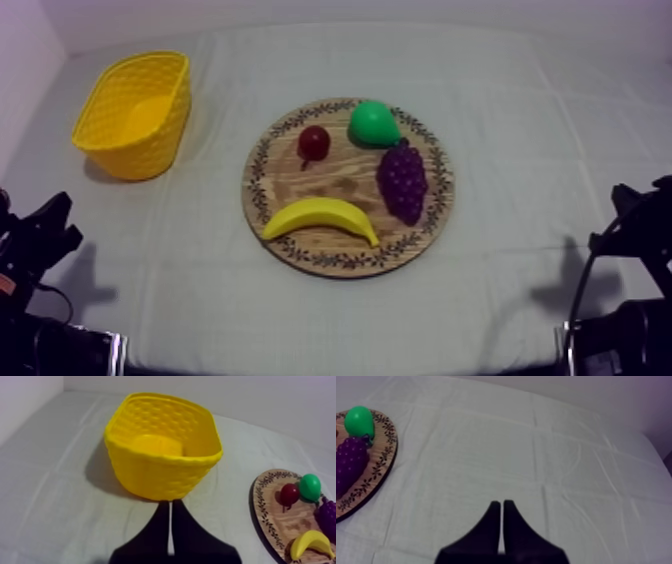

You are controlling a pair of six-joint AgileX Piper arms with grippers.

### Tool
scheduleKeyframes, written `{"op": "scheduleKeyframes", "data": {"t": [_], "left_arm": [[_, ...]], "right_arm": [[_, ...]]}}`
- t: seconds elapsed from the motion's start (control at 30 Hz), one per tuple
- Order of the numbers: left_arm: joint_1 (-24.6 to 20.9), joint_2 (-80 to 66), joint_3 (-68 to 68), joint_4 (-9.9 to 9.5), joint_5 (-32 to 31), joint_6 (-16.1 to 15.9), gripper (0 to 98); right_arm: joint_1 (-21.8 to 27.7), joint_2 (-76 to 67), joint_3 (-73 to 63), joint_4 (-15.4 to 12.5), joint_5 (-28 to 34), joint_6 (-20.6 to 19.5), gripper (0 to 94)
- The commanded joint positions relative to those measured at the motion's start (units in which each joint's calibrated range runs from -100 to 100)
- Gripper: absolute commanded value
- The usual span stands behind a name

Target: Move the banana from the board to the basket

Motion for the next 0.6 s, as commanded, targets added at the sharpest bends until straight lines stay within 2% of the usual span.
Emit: {"op": "scheduleKeyframes", "data": {"t": [0.0, 0.27, 0.43, 0.57], "left_arm": [[-0.01, -0.04, -0.18, 0.00, 0.66, -0.68, 0.1], [-0.21, 0.18, -0.36, 0.37, 0.90, -1.62, 0.9], [-0.71, 3.26, -1.15, 2.37, -2.84, -3.84, 0.9], [-0.28, 6.38, -4.85, 2.75, -4.49, -5.38, 0.9]], "right_arm": [[-0.01, -0.02, 0.02, 0.01, 0.03, 0.00, 0.3], [-0.01, -0.02, 0.02, 0.01, 0.03, 0.00, 0.3], [-0.01, -0.02, 0.02, 0.01, 0.03, 0.00, 0.3], [-0.01, -0.02, 0.02, 0.01, 0.03, 0.00, 0.3]]}}
